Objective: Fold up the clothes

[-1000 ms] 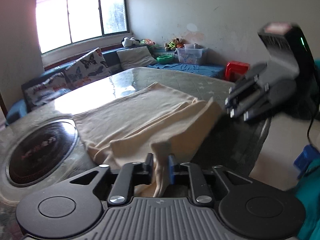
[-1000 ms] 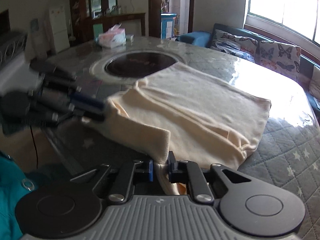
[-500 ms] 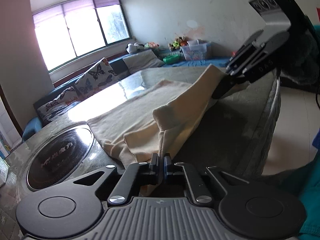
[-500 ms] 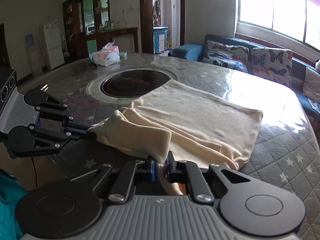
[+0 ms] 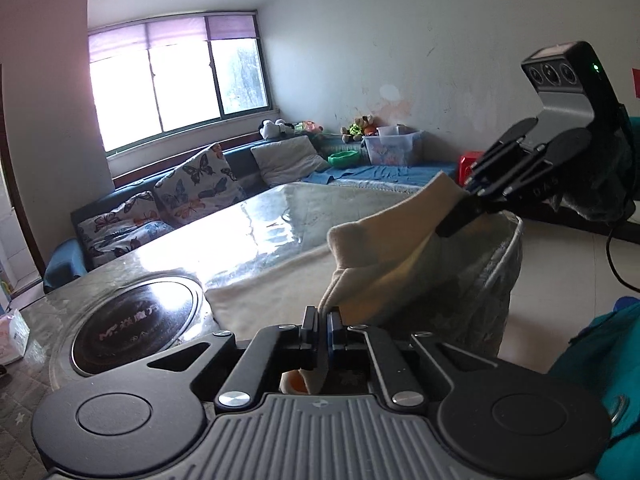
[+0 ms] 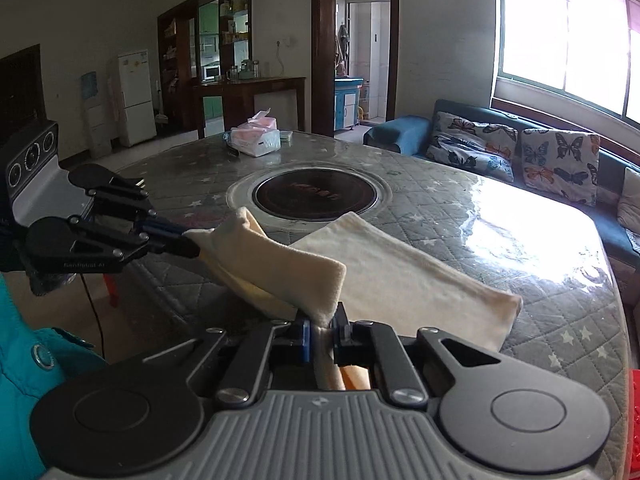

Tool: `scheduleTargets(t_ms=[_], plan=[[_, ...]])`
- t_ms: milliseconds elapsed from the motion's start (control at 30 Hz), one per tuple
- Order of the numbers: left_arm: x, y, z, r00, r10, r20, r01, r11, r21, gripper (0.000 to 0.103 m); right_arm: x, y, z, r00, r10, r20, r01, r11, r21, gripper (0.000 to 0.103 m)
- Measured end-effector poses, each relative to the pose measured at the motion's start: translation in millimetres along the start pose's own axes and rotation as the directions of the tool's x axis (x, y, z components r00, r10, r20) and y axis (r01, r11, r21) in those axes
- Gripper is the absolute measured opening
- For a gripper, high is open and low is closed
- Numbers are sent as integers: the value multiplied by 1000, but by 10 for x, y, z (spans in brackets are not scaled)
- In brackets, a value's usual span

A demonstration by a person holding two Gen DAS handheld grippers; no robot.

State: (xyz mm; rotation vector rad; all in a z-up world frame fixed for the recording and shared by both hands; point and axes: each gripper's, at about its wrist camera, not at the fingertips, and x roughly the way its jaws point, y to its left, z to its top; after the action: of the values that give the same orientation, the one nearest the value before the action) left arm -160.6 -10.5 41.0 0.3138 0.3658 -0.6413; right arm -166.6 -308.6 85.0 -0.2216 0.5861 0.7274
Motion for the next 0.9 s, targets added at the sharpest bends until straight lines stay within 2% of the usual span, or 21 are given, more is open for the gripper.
scheduleTargets(t_ms=[233, 400, 600, 733, 767, 800, 900], plan=[[372, 270, 234, 999, 49, 20, -49, 998, -34, 5, 160, -245, 238, 1000, -19, 21, 19, 999, 31, 9], [873, 509, 456, 996, 88, 7, -88, 995, -45, 5, 455, -604, 462, 999, -40, 11, 40, 998, 53, 9], [1737, 792, 448, 986, 120, -112, -133, 985, -109, 5, 1122, -1128, 577, 995, -85, -60, 91, 989, 113, 9], [2164, 893, 300, 968, 140, -208, -174, 973, -153, 9, 1556, -1417, 466, 987, -112, -119, 136, 968, 212, 11], [2222, 919, 260, 964, 143, -224, -181, 970, -159, 11, 1644, -1481, 425, 984, -119, -132, 148, 960, 239, 12], [2256, 938, 239, 960, 155, -234, -196, 967, -162, 18, 1701, -1520, 388, 982, -129, -139, 161, 953, 257, 15], [2286, 984, 207, 951, 177, -255, -227, 957, -179, 25, 1763, -1626, 258, 973, -173, -151, 213, 925, 315, 21]])
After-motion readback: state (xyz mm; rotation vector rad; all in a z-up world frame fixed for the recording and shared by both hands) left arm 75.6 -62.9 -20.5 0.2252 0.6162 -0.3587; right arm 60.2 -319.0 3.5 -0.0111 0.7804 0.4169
